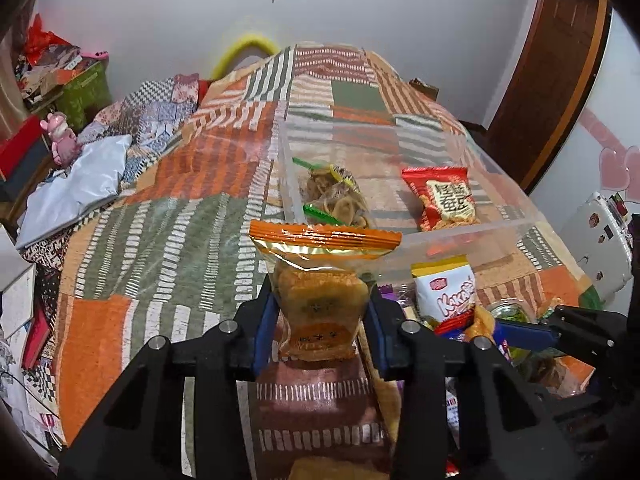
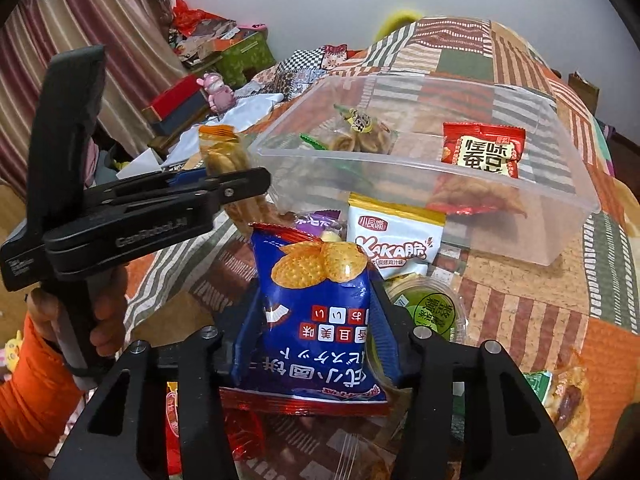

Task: Organize snacks
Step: 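Grasp the orange-topped biscuit bag with the left gripper while the right grasps the blue cracker bag, then carry both bags over the box and lower them inside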

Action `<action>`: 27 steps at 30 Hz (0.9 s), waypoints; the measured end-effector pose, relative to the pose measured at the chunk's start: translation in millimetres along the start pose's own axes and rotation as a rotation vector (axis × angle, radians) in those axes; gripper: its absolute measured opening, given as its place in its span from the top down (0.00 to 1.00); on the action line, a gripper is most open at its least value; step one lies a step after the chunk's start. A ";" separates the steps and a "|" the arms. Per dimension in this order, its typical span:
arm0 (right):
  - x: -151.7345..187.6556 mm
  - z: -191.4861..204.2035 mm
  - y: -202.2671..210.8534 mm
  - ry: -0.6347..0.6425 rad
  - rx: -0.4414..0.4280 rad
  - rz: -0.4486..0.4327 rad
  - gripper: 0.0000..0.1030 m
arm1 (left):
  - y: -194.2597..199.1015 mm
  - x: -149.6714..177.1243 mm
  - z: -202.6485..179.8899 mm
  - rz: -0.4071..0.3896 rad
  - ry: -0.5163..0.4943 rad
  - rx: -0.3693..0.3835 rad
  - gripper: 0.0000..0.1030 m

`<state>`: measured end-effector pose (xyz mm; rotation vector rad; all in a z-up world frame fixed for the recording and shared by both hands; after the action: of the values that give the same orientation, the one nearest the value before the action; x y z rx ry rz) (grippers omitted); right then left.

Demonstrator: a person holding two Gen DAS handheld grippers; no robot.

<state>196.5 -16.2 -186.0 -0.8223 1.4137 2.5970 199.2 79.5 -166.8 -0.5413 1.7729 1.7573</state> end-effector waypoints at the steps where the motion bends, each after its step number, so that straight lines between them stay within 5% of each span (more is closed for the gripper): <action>1: -0.5 -0.3 1.8 -0.005 -0.002 -0.004 0.56 | 3.7 -1.6 -0.1 -0.009 -0.001 -0.002 0.62; 27: -73.6 -20.4 64.9 -0.031 0.003 -0.245 0.56 | 65.5 -67.8 -9.1 -0.201 -0.007 -0.007 0.62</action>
<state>248.0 -56.1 -109.8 -0.8890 1.2223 2.4126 206.4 66.2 -73.3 -0.6906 1.6464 1.6255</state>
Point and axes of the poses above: each gripper's, at about its wrist camera, not at the fingertips, and y roughly against the way its jaws point, z to its left, x to its underside, the point moved 6 cm from there along -y, roughly the way its jaws point, and after that the axes turned 14 degrees about -y, right-handed, at the moved point
